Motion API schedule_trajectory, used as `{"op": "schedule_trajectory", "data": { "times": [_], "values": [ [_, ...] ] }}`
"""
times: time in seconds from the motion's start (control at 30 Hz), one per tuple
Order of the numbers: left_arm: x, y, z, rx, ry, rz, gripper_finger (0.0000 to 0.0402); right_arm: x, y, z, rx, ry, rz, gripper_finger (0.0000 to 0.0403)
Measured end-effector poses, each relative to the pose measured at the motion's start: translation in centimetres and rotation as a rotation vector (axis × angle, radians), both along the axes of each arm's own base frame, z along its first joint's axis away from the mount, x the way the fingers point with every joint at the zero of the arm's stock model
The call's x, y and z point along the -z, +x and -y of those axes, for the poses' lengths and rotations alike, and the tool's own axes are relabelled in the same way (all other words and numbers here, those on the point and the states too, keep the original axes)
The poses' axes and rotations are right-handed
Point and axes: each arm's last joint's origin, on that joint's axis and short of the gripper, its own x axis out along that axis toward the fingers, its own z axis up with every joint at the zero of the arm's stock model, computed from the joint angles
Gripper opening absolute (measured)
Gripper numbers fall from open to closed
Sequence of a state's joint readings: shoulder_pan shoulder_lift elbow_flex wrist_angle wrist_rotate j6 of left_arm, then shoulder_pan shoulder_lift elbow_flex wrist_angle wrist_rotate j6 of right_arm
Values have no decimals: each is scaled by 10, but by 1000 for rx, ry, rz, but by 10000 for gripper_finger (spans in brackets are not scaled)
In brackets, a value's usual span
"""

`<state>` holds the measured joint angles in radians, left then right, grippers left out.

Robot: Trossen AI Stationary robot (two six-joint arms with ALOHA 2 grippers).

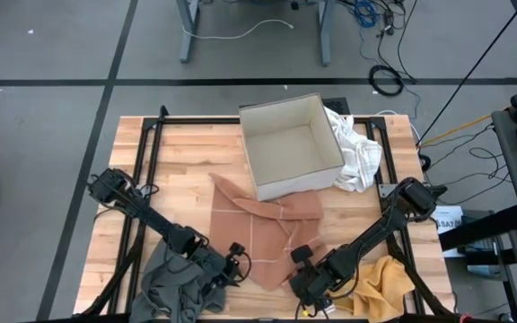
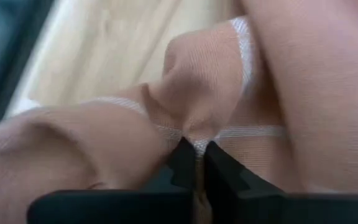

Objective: Fold towel
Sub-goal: Fold the brown towel

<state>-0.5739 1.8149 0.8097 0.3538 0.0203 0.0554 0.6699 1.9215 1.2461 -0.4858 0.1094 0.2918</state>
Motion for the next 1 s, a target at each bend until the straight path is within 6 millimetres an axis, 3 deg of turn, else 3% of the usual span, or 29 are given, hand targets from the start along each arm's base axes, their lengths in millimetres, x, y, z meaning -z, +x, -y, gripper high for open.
{"op": "schedule_trajectory", "data": {
  "times": [0.17,0.37,0.5,0.6,0.77,1.0],
  "values": [
    [-3,2,2,5,26,32,122,-42,0,11,41,42,134,5],
    [-7,5,4,19,41,61,122,-108,-10,24,33,166,370,5],
    [-6,7,-1,-85,157,108,122,-144,-20,31,15,273,489,5],
    [-7,8,-4,-193,296,174,122,-159,-27,36,2,333,520,5],
    [-9,8,-9,-322,482,248,122,-170,-37,45,39,348,504,5],
    [-6,12,-18,-312,463,205,122,-125,-46,59,216,94,143,50]
  ]
}}
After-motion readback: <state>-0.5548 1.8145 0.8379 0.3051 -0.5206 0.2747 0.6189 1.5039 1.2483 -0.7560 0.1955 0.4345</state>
